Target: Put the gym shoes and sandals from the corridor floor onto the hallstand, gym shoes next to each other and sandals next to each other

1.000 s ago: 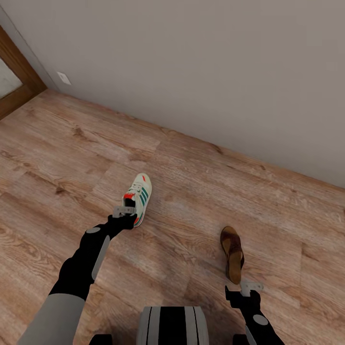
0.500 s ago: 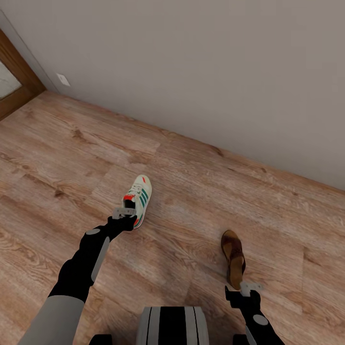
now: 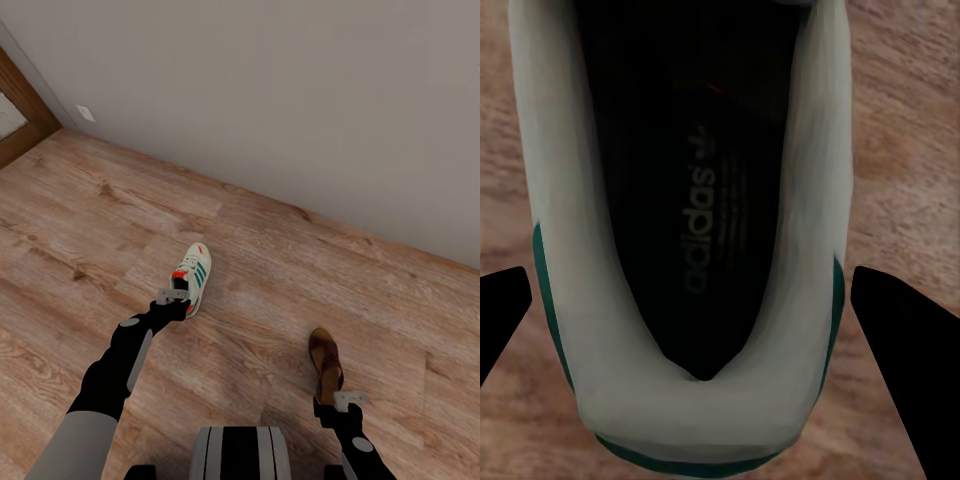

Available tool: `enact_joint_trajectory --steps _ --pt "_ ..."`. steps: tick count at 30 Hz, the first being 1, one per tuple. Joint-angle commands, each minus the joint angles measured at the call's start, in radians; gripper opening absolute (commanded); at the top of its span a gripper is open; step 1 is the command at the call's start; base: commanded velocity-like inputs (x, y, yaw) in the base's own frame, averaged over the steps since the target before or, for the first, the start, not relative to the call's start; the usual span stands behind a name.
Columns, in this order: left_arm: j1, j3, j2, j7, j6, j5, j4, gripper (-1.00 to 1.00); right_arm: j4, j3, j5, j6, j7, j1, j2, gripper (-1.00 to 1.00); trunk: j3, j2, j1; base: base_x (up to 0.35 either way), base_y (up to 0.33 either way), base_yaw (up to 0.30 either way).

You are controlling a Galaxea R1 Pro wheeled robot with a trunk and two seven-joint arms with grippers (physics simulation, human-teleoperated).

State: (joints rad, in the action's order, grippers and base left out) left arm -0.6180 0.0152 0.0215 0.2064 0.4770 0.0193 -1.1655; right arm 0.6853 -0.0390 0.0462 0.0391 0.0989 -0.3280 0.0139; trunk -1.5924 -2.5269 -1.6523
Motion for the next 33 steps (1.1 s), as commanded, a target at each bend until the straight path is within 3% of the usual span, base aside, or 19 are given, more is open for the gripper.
enact_joint_trajectory --steps 1,10,33 --pt "0.000 0.002 0.000 0.005 0.005 0.003 -0.001 -1.00 0.000 -0.001 0.005 0.002 0.002 0.000 0.000 1.00 -0.001 0.000 0.000 0.008 0.000 -0.077" --pt "0.000 0.002 0.000 0.005 0.008 0.002 -0.002 -1.00 0.003 0.000 0.005 0.002 0.002 0.000 0.000 1.00 -0.028 -0.002 -0.003 0.002 0.000 -0.102" --pt "0.000 0.005 0.000 0.005 0.005 0.002 -0.002 -1.00 0.003 0.000 0.006 0.002 0.002 0.000 0.000 1.00 -0.029 -0.002 -0.003 0.037 0.000 -0.003"
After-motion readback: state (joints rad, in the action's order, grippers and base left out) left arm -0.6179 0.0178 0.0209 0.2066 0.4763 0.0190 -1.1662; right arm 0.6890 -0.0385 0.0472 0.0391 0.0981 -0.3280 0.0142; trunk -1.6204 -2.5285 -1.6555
